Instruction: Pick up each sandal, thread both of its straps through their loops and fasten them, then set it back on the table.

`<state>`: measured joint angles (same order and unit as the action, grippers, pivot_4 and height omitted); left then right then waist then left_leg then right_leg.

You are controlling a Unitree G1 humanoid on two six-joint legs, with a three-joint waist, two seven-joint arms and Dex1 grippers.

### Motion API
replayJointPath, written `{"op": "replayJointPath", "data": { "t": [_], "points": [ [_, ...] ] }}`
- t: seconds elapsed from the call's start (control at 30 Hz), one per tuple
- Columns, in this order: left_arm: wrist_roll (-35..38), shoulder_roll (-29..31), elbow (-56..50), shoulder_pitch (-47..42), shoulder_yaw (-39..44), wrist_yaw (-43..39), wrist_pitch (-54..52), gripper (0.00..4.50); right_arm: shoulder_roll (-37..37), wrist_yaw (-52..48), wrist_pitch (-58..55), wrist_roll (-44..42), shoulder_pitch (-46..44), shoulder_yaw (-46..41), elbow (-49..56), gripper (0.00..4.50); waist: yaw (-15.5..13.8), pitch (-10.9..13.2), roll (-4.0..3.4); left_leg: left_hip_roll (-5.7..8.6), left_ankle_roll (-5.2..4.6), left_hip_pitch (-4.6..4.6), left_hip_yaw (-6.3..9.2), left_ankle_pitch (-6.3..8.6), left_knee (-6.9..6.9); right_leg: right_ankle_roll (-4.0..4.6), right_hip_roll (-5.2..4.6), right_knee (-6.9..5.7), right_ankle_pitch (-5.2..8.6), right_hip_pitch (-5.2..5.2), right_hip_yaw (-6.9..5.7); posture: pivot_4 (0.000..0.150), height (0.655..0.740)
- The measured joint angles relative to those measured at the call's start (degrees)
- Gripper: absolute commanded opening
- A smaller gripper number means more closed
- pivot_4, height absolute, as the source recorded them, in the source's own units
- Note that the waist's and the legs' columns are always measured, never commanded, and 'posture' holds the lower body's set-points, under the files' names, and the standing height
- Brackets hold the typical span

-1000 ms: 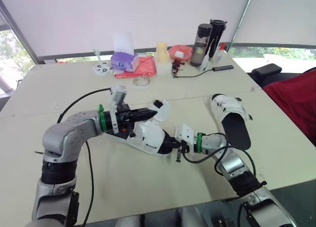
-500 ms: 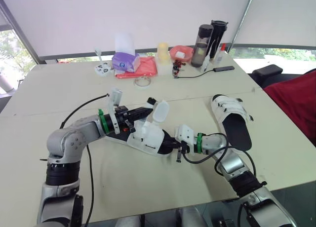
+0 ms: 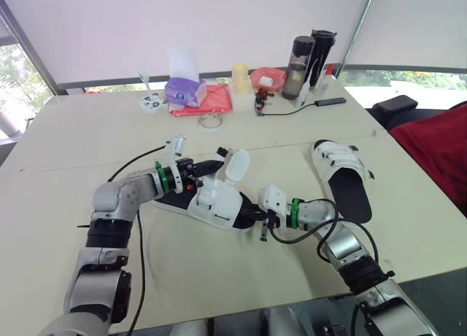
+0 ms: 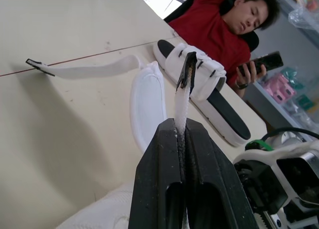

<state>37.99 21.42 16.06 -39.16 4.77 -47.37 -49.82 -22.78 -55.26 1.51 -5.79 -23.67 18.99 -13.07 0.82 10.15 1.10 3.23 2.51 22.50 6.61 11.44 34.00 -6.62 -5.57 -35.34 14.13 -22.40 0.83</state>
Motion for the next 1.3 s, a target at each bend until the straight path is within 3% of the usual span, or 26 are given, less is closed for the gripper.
{"op": "replayJointPath", "data": {
  "t": [0.47, 0.87, 1.03, 1.3],
  "points": [
    [4.08, -4.57, 5.41, -3.25, 5.92, -1.36, -1.68, 0.06, 0.04, 0.5, -0.19, 0.07, 0.34, -0.02, 0.52, 0.0, 0.04, 0.01, 0.02, -0.01, 0.0, 0.01, 0.01, 0.0, 0.0, -0.09, 0.0, 0.0, 0.03, -0.01, -0.01, 0.15, 0.74],
    [10.35, -3.64, -3.67, -1.03, 6.8, -4.79, -8.11, 0.06, 0.23, 0.48, -0.23, 0.1, 0.28, 0.08, 0.57, 0.0, 0.15, 0.02, 0.03, -0.01, 0.04, 0.03, 0.01, 0.02, -0.02, -0.05, 0.0, 0.01, 0.02, -0.03, 0.0, 0.15, 0.74],
    [9.79, -4.15, -2.89, -1.18, 6.75, -3.62, -7.15, 0.06, 0.21, 0.47, -0.23, 0.41, 0.18, 0.07, 0.54, 0.0, 0.1, 0.02, 0.03, -0.01, 0.04, 0.02, 0.0, 0.03, -0.01, -0.07, 0.0, 0.02, 0.04, -0.01, 0.0, 0.15, 0.74],
    [4.34, -5.08, 7.11, -4.02, 4.9, -3.37, -0.84, 0.06, 0.46, 0.44, -0.23, 0.55, 0.16, 0.15, 0.53, 0.0, 0.07, 0.01, 0.03, 0.02, 0.04, 0.02, -0.01, 0.03, -0.01, -0.06, 0.0, 0.03, 0.03, -0.01, 0.0, 0.15, 0.74]
  ]
}}
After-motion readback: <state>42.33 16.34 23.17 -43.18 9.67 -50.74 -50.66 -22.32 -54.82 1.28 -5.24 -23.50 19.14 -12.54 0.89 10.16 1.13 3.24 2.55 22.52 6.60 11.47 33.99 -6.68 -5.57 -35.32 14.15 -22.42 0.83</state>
